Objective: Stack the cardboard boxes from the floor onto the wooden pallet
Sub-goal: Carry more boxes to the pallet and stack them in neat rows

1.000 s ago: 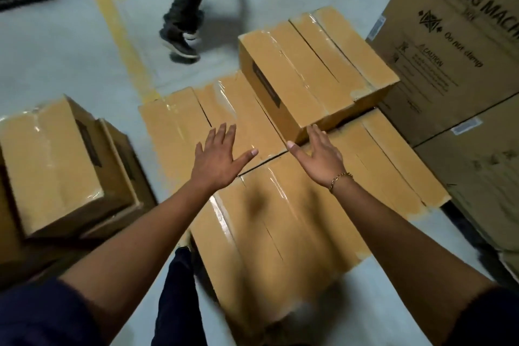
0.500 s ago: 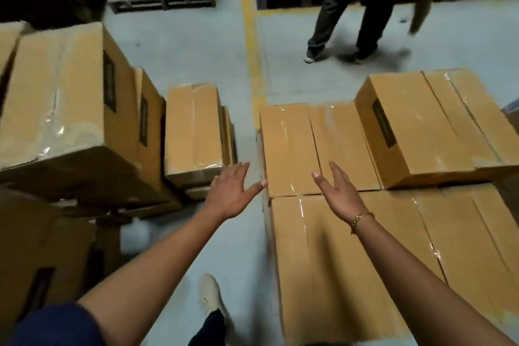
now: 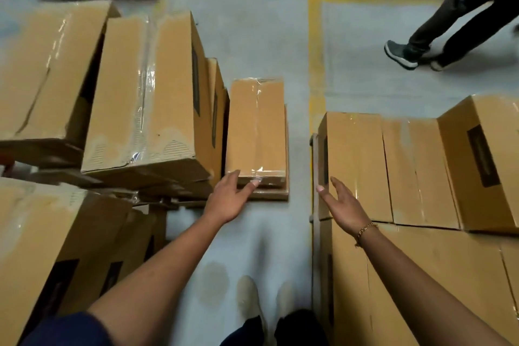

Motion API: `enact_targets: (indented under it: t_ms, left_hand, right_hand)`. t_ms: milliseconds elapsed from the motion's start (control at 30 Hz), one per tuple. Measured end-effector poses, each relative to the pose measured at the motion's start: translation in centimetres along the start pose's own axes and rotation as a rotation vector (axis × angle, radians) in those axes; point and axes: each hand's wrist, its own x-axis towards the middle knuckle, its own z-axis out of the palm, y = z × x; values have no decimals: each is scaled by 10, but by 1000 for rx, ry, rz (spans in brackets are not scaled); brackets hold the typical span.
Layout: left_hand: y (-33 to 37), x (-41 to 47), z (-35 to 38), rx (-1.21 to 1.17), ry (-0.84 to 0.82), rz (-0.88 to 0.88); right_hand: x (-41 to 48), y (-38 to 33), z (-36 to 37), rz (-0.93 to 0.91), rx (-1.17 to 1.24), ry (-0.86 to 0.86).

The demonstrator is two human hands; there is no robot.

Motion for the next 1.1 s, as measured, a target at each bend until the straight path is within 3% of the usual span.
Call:
enact_targets:
  t_ms: [433, 600, 900, 1100]
  left_hand:
    - [1, 173, 7, -227, 74, -299]
    - [-4, 249, 20, -325, 108, -377]
    - [-72, 380, 69, -333, 184, -581]
    - [-113, 434, 90, -365, 243, -572]
  right_hand:
    - [189, -31, 20, 74, -29, -161]
    - [268, -31, 40, 155, 100, -184]
    - [395, 6, 110, 272, 203, -183]
    - [441, 31, 147, 302, 320, -193]
